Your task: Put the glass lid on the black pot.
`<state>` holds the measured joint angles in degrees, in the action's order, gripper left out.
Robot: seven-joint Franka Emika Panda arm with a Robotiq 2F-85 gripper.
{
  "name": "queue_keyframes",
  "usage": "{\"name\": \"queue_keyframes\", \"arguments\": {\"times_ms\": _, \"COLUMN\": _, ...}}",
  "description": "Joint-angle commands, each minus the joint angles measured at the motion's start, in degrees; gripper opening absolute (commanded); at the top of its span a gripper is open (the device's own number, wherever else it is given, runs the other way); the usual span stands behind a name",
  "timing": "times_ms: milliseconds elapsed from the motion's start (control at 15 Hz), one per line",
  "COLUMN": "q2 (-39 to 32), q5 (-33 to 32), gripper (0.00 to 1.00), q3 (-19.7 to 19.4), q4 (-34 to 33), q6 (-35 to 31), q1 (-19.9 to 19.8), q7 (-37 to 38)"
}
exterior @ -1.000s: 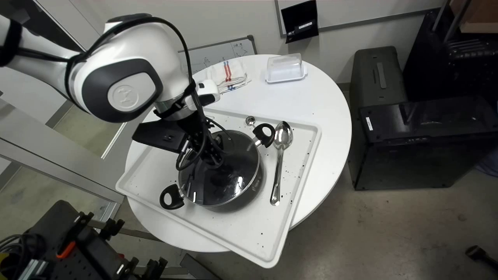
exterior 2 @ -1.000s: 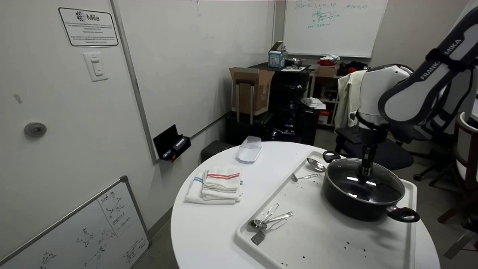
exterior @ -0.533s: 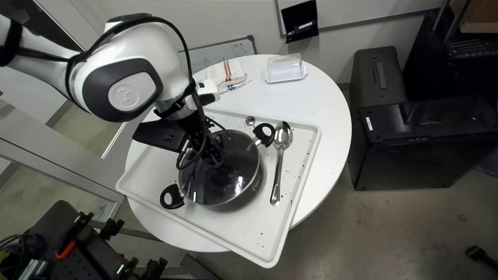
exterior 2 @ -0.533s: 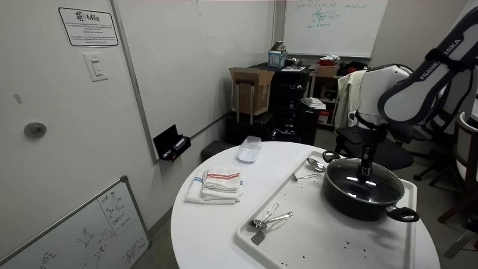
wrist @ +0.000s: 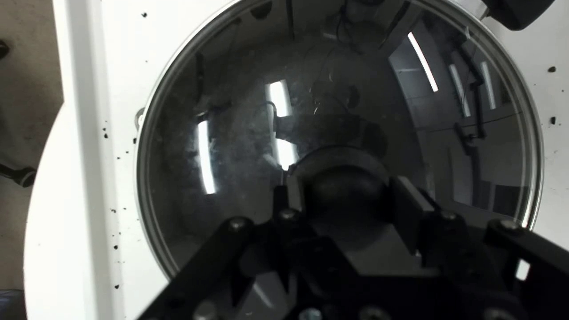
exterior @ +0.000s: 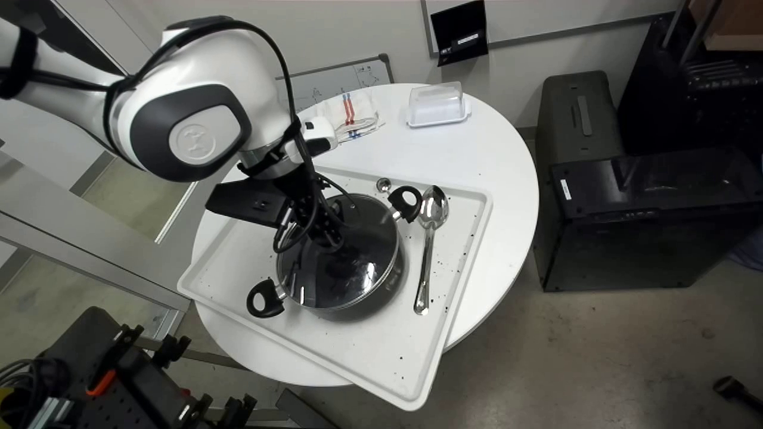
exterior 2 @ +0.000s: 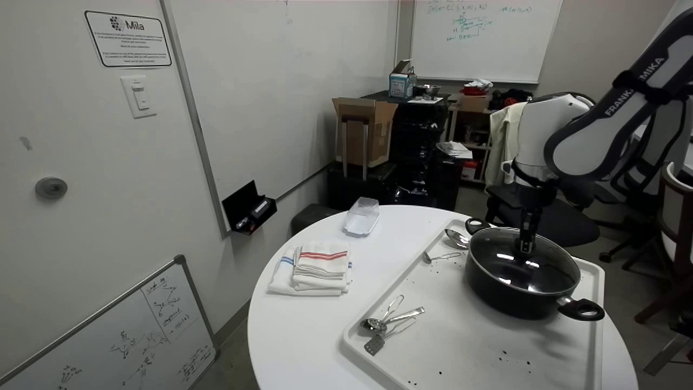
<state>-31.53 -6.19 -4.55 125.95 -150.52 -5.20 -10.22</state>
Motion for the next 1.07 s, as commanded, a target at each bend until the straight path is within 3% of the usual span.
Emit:
{"name": "queue_keyframes", "arguments": {"times_ms": 0, "q2": 0.4, "q5": -1.1, "gripper": 0.25, "q3": -0.4, "q4": -1.0, "q6": 1.1, "q1": 1.0, "q7": 1.7}}
{"name": "queue_keyframes", "arguments": {"times_ms": 1000, "q2": -0.6, "q5": 0.6, "gripper": 0.25, "q3": 0.8, "q4": -0.7, "q6": 0.8, "q1": -0.5, "q7": 0.6}}
